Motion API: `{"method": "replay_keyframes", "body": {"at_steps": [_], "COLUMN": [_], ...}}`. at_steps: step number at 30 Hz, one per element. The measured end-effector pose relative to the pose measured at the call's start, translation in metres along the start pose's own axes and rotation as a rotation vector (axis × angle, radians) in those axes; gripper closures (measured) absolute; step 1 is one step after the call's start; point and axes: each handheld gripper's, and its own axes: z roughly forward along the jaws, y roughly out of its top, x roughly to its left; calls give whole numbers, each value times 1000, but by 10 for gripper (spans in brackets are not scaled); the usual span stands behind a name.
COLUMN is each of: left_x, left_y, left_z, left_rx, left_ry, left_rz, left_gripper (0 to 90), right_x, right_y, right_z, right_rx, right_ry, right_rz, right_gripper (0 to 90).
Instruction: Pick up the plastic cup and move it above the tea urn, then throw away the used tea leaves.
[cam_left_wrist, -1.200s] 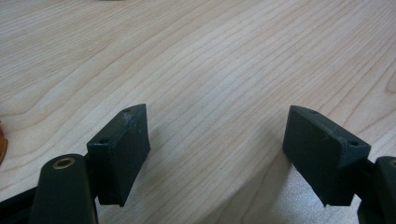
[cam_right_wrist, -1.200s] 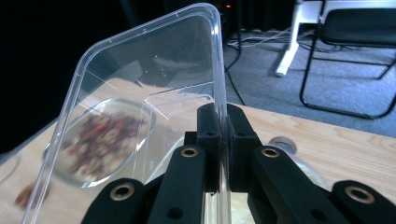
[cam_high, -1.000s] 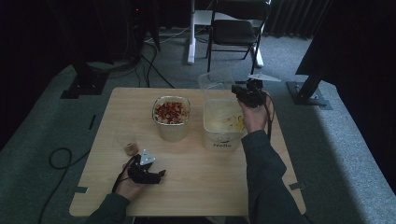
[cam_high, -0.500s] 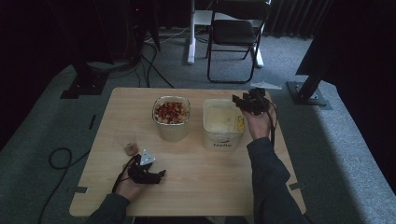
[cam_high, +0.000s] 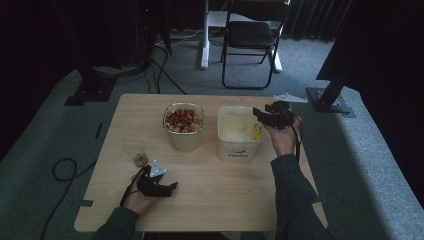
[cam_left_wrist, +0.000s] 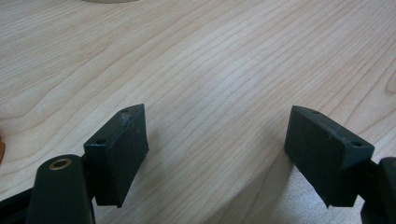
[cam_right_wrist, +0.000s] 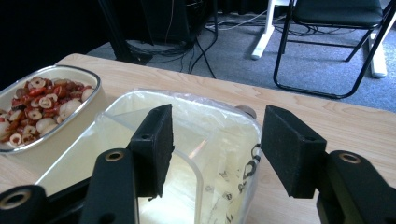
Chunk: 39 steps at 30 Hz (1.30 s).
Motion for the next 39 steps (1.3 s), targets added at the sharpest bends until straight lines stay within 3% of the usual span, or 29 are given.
{"method": "replay_keyframes", "body": {"at_steps": [7, 12, 16, 19, 25, 28, 29, 30, 34, 39], "left_x": [-1, -5, -5, -3, 9, 21, 21, 24, 42, 57], "left_y": [0, 1, 1, 0, -18, -28, -28, -32, -45, -49], "left_z": [0, -5, -14, -24, -48, -62, -62, -67, -81, -84], "left_rx": [4, 13, -28, -61, -93, -120, -120, -132, -154, -164], "left_ry": [8, 73, 99, 125, 178, 176, 176, 184, 241, 285], "left_rz": [0, 29, 32, 21, -41, -102, -102, -114, -187, -227], "left_gripper": [215, 221, 241, 243, 260, 260, 259, 259, 252, 247], "right_x": [-6, -12, -18, -26, -43, -50, -51, -51, -51, -46], "right_y": [-11, -27, -41, -50, -74, -90, -95, -95, -124, -145], "right_z": [-7, -16, -25, -30, -36, -37, -37, -37, -35, -28], "right_rx": [-13, -18, -10, -23, 11, 33, 40, 40, 69, 119], "right_ry": [-3, -30, -64, -53, -97, -103, -103, -103, -72, -71], "right_rz": [4, 0, -20, -23, -6, 11, 18, 18, 62, 54], "right_gripper": [420, 403, 398, 396, 393, 393, 393, 393, 390, 389]}}
